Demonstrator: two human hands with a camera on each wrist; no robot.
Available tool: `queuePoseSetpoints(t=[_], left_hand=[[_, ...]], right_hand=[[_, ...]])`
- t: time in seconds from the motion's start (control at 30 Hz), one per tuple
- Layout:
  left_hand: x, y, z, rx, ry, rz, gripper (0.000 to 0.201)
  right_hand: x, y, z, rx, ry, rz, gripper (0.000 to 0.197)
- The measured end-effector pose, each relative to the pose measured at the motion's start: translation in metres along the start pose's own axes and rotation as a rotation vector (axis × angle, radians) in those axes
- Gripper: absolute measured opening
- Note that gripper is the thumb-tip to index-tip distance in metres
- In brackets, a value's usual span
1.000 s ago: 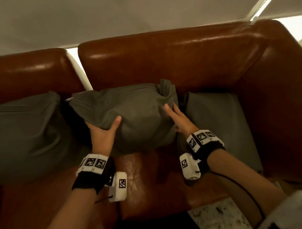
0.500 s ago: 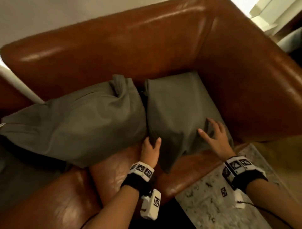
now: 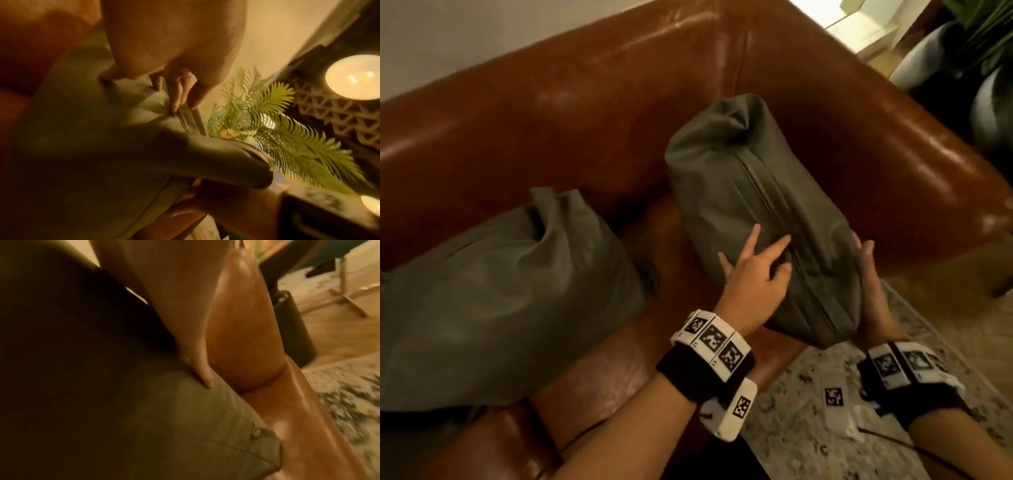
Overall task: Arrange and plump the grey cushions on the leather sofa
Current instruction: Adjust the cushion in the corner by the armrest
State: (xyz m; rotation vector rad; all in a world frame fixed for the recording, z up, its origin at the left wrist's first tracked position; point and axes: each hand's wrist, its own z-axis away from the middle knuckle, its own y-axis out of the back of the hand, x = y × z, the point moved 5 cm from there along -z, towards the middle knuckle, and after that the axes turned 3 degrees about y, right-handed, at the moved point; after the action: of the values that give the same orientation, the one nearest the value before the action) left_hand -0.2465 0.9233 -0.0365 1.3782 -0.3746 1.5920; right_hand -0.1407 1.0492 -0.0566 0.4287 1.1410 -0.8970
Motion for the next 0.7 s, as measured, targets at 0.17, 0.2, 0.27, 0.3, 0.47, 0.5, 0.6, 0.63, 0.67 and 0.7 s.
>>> queuePoseSetpoints(t=[0.17,0.2,0.27,0.3,0.47,0.5,0.6,0.63,0.67,0.7], left_hand=[[-0.008,0.028,-0.018,0.424,-0.101,0.033,0.041],[-0.017,0.04,-0.021,0.545,0.032,-0.029,0.059],[-0.042,0.052,-0.037,0.498,0.296,0.031,0.117],[-0.052,0.052,-0.047,0.375,0.352,0.183,0.14],[-0.04,0.054,-0.055,0.225,0.298,0.55,0.127],[-0.035,0.055,-0.053,0.252,0.277,0.555,0.122],[-0.017,0.046,-0.052,0.251,0.197,0.375,0.126],[-0.014,0.036,-0.052,0.206,0.196,0.267,0.122],[-0.016,0.024,-0.052,0.151,0.224,0.172,0.119],[-0.021,0.011,-0.05,0.096,0.277,0.117,0.12]], right_hand=[[0.009,0.023,0.011,0.02,0.102,0.424,0.089],[0.014,0.024,0.012,0.039,0.093,0.462,0.088],[0.019,0.029,0.007,0.095,0.098,0.487,0.073],[0.019,0.031,0.002,0.105,0.105,0.491,0.066],[-0.002,0.024,-0.007,-0.082,0.139,0.381,0.043],[-0.008,0.026,-0.01,-0.118,0.118,0.309,0.043],[-0.017,0.05,-0.029,-0.081,0.031,0.195,0.05],[-0.016,0.063,-0.036,-0.02,-0.003,0.201,0.052],[-0.014,0.077,-0.042,0.058,-0.043,0.234,0.054],[-0.012,0.089,-0.045,0.131,-0.084,0.274,0.054]])
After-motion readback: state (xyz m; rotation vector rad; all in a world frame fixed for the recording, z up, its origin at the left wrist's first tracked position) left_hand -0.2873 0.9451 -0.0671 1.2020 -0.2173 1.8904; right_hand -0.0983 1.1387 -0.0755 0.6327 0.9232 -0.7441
